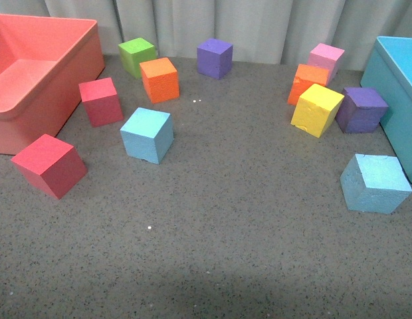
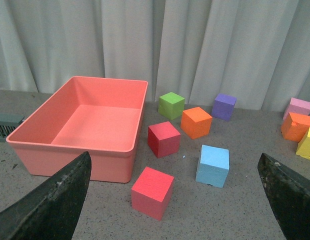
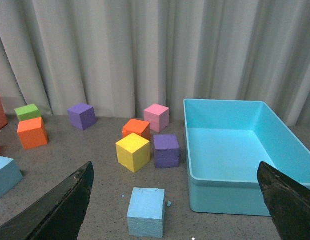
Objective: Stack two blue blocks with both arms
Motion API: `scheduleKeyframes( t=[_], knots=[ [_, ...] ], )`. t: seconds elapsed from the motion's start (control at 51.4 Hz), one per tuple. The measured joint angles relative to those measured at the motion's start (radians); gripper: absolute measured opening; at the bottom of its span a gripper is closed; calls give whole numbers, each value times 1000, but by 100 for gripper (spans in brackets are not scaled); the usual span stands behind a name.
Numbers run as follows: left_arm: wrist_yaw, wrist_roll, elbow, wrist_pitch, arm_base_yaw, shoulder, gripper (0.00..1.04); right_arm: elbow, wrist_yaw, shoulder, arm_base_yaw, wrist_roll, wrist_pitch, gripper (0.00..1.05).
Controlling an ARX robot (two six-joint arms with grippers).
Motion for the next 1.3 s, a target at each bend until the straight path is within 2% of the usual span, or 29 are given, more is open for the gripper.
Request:
scheduleKeyframes(
  t=[1.304],
  knots=[
    [0,0,0,0,0,0,98,0,0,0,0,0,0,95]
  ],
)
